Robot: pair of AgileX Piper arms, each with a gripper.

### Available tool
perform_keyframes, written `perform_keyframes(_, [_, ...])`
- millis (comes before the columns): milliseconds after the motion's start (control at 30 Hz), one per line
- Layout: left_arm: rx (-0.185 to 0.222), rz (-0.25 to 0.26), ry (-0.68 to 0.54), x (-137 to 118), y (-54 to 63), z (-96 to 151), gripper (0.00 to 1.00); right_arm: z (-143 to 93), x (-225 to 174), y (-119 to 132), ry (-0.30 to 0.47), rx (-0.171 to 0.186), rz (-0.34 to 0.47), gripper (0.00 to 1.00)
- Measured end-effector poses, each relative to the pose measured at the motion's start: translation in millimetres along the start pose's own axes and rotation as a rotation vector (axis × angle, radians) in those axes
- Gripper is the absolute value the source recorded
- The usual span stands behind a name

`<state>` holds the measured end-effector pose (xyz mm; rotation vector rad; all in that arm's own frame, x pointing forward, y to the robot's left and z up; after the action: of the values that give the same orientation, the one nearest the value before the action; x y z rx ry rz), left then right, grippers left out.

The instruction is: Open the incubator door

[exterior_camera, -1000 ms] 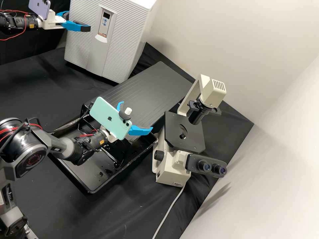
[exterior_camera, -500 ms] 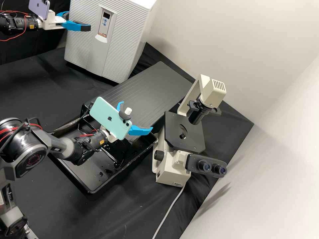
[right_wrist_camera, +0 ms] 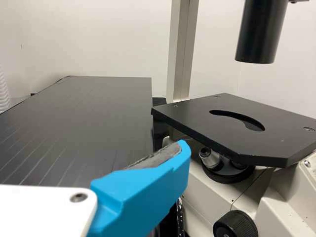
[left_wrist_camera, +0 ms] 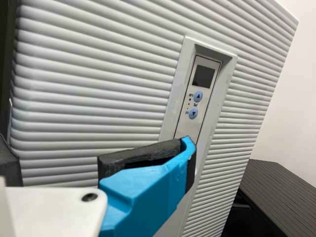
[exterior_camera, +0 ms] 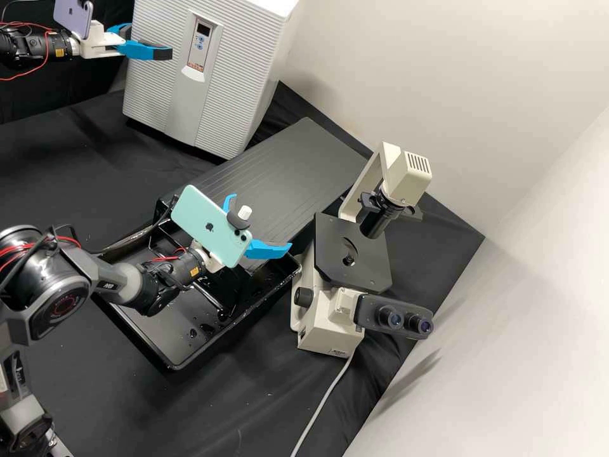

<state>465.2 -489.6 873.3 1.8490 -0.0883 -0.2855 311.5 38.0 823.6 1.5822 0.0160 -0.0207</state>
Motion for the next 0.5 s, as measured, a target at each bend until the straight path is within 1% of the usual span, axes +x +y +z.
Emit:
perform_keyframes(133, [-0.005, -0.002, 0.002, -1.2, -0.9, 0.5, 0.00, 0.0, 0.0, 0.0, 0.000, 0.000, 0.000, 1.00])
perform_keyframes(267, [-0.020, 0.004, 0.004, -0.8, -0.6, 3.6, 0.00, 0.0, 0.0, 0.0, 0.000, 0.000, 0.000, 1.00])
perform_keyframes(500, [-0.026, 0.005, 0.012, -1.0, -0.2, 3.1, 0.00, 0.0, 0.0, 0.0, 0.000, 0.000, 0.000, 1.00])
